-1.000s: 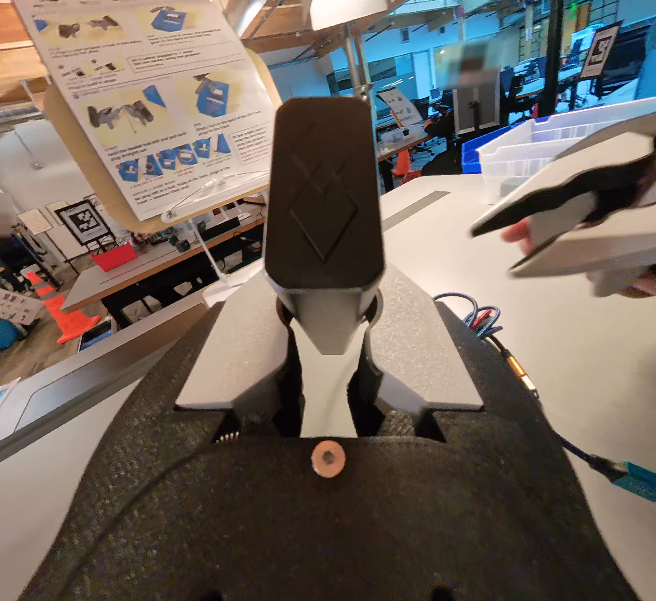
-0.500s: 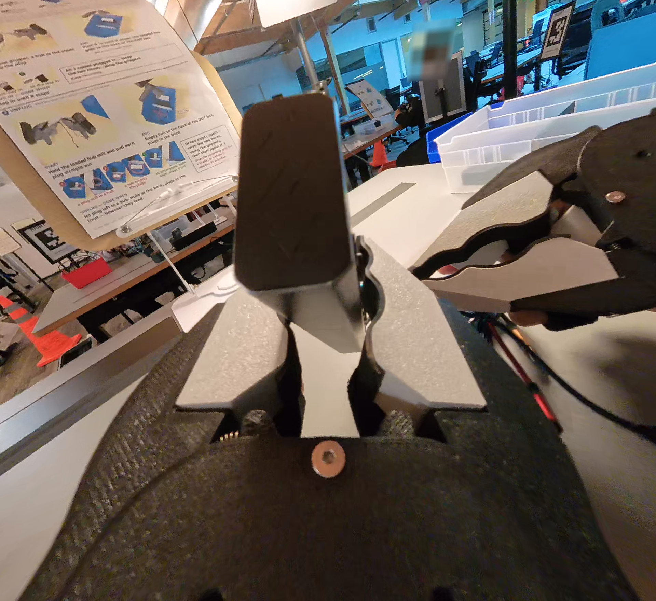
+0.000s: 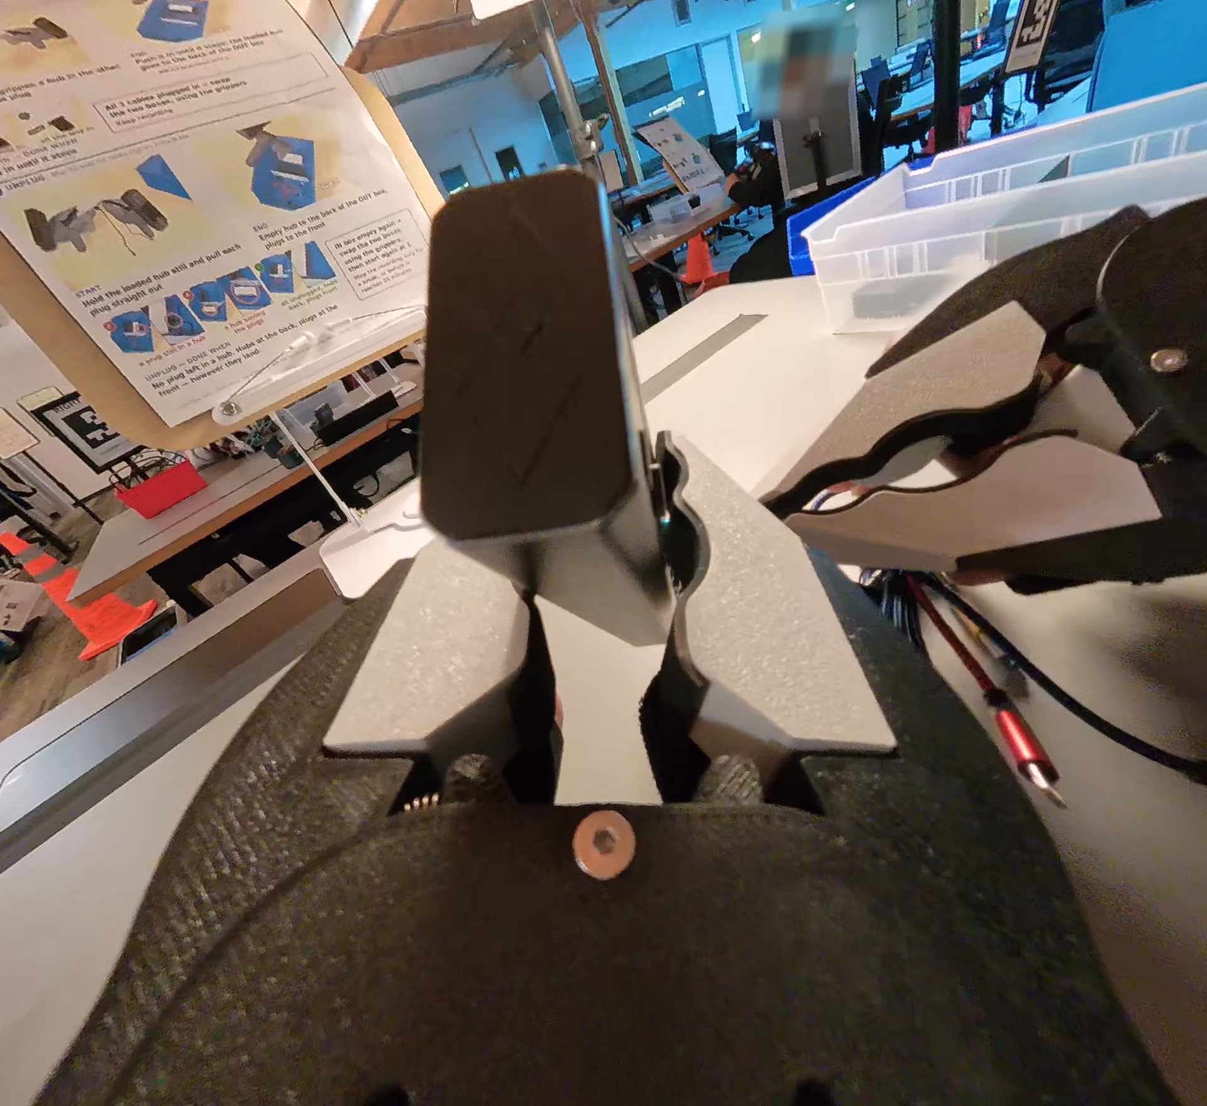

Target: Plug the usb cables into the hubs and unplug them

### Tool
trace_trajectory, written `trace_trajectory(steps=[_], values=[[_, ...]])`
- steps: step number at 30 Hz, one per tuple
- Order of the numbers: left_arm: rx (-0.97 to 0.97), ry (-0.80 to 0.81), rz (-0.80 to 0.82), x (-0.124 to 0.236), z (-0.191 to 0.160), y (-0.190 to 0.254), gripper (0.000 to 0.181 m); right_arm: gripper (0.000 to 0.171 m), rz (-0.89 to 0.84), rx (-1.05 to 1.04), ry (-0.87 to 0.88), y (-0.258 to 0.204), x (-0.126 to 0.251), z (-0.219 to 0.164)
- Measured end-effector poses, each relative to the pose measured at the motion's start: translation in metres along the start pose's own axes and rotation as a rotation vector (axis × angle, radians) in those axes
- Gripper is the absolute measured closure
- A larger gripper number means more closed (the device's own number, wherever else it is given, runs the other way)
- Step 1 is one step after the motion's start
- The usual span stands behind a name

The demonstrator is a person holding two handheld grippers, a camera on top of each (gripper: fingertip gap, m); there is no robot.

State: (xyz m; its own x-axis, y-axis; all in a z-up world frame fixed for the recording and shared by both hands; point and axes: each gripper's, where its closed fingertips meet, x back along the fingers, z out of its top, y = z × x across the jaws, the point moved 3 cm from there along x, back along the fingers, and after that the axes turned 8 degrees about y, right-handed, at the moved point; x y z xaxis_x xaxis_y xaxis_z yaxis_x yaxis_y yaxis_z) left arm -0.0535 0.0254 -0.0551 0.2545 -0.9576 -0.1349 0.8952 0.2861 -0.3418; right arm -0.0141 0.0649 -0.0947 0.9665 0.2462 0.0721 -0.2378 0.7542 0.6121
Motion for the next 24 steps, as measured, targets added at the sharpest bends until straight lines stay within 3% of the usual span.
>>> trace_trajectory(steps=[4, 7, 10, 12, 15, 17, 19, 24], values=[[0.011, 0.029, 0.013, -0.002, 0.006, -0.002, 0.143, 0.169, -0.003, -0.099, 0.008, 0.012, 0.003, 0.004], [-0.030, -0.028, 0.140, 0.006, -0.005, -0.030, 0.149, 0.171, 0.094, -0.010, 0.077, -0.018, 0.010, 0.015], [0.176, -0.010, 0.195, 0.019, -0.014, -0.070, 0.149, 0.169, -0.038, 0.006, -0.019, 0.015, 0.011, 0.000], [0.287, 0.058, 0.195, 0.024, -0.011, -0.081, 0.150, 0.169, 0.050, -0.110, 0.002, 0.019, 0.012, -0.005], [0.258, 0.055, 0.176, 0.020, -0.011, -0.073, 0.150, 0.168, 0.185, -0.074, 0.024, -0.004, 0.015, -0.011], [0.196, 0.049, 0.147, 0.015, -0.009, -0.061, 0.150, 0.154, 0.243, -0.079, 0.047, -0.011, 0.017, -0.007], [0.134, 0.057, 0.109, 0.011, -0.004, -0.048, 0.150, 0.140, 0.265, -0.170, 0.089, -0.002, 0.021, 0.001], [0.063, 0.099, 0.037, 0.006, 0.010, -0.022, 0.151, 0.137, 0.181, -0.484, 0.225, 0.046, 0.032, 0.016]])
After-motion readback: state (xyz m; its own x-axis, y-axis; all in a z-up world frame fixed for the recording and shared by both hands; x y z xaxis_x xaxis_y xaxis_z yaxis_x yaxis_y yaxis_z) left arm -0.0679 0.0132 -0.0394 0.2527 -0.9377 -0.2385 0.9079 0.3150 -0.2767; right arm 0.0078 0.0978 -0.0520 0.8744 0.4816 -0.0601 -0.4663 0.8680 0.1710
